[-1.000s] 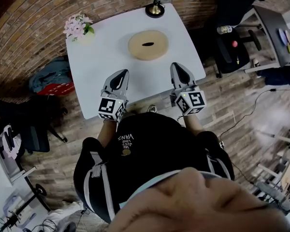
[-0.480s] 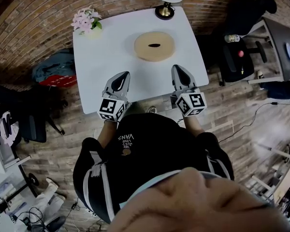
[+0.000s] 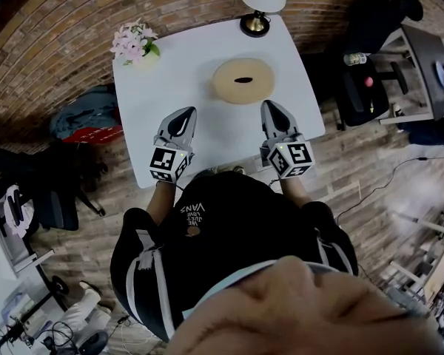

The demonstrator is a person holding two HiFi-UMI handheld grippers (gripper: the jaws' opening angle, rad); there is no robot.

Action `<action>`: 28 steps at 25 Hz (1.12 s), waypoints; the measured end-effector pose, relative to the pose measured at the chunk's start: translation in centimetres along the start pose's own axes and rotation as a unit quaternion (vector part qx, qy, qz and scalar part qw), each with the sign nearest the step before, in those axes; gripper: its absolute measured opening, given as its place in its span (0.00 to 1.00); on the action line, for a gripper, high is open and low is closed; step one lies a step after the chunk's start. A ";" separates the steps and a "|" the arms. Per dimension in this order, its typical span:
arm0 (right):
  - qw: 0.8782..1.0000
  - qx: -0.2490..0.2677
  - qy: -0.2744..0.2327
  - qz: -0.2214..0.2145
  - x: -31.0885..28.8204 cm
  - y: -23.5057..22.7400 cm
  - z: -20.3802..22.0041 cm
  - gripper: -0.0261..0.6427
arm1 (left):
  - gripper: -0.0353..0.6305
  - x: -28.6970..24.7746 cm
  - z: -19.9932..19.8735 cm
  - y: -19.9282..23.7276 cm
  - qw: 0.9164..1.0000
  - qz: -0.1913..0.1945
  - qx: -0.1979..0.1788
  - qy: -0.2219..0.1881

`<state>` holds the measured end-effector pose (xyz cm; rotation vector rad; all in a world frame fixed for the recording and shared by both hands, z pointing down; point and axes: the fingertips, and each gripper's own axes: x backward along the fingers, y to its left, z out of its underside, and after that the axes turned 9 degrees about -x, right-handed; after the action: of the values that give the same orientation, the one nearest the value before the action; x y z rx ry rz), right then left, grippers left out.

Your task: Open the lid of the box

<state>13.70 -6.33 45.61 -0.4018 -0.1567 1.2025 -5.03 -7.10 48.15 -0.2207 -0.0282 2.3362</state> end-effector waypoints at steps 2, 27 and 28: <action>1.000 -0.001 -0.003 0.006 -0.7 0.1 0.1 0.04 | 0.07 -0.3 0.1 0.9 1.000 0.008 -0.006 0.003; 0.999 0.011 0.041 0.010 -4.3 -2.5 1.4 0.04 | 0.07 -7.6 5.1 4.6 0.993 0.092 -0.069 0.028; 0.999 0.012 0.045 0.006 -4.4 -2.8 1.4 0.04 | 0.07 -8.0 5.6 4.4 0.992 0.097 -0.069 0.036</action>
<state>14.11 -10.93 48.32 -0.4355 -0.0629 1.1952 -3.63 -15.59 54.52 -0.3925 -0.1392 2.5207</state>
